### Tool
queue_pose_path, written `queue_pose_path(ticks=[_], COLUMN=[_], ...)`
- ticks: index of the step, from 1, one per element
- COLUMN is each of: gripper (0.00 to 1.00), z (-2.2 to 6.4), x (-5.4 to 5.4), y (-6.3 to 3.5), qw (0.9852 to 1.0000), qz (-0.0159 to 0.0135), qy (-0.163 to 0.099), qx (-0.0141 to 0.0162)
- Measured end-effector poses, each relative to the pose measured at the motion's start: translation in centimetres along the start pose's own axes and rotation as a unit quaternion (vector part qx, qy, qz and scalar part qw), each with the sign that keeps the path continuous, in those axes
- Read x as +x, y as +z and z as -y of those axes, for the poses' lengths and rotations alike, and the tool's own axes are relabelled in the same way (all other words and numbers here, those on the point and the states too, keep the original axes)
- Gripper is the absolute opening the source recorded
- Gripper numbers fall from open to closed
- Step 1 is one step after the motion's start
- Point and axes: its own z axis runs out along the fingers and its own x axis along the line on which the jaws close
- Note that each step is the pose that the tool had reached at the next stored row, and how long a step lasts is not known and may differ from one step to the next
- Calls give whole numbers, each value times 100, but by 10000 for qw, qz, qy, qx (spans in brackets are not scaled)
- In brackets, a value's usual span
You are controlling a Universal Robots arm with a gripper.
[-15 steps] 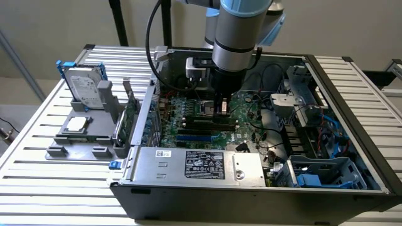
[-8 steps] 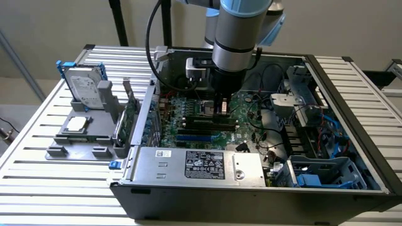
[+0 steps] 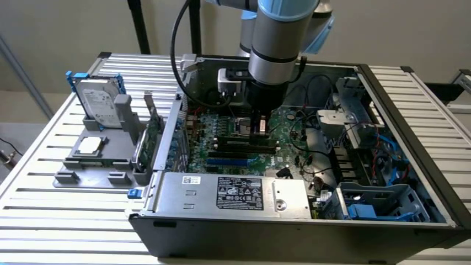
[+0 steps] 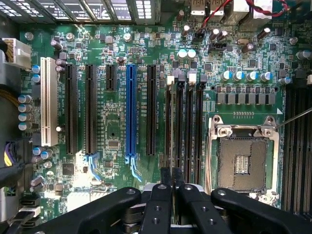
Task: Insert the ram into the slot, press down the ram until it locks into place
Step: 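Insert the ram into the slot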
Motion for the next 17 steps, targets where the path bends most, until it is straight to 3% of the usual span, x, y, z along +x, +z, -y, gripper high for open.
queue_pose_path(ticks=[17], gripper=[13], z=[3], x=[9], y=[45], qw=[10000], qz=[1], qy=[19], qx=[5])
